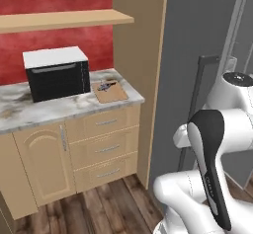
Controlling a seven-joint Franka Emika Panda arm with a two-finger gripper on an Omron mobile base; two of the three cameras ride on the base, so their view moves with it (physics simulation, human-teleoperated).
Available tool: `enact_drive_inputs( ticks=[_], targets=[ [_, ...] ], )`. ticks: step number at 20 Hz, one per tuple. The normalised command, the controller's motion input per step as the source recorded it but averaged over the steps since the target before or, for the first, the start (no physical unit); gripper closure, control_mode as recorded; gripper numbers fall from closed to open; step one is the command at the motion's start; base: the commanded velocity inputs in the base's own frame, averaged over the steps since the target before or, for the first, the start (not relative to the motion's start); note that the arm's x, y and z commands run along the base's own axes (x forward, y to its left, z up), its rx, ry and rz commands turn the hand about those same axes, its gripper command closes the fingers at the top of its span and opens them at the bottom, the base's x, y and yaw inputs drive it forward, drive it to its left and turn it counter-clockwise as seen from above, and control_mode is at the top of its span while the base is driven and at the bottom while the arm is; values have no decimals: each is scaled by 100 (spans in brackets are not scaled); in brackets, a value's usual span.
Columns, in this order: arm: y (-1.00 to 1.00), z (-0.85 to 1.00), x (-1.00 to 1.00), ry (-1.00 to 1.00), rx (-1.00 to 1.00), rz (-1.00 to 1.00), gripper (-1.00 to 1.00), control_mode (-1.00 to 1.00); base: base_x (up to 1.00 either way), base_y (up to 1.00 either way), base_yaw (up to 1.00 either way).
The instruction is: Retrieve a lemon from the fridge and place it on the cutting board with the fish.
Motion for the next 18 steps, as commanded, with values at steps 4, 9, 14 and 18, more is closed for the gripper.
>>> enact_drive_inputs(
  ticks=[4, 9, 14, 18],
  targets=[
    [0, 0, 0, 0, 0, 0, 100, 100, 63, 39, -10],
    [0, 0, 0, 0, 0, 0, 100, 100, 60, 59, -15],
    [0, 0, 0, 0, 0, 0, 100, 100, 58, 66, -17],
    [0, 0, 0, 0, 0, 0, 100, 100, 55, 43, -14]
  ],
)
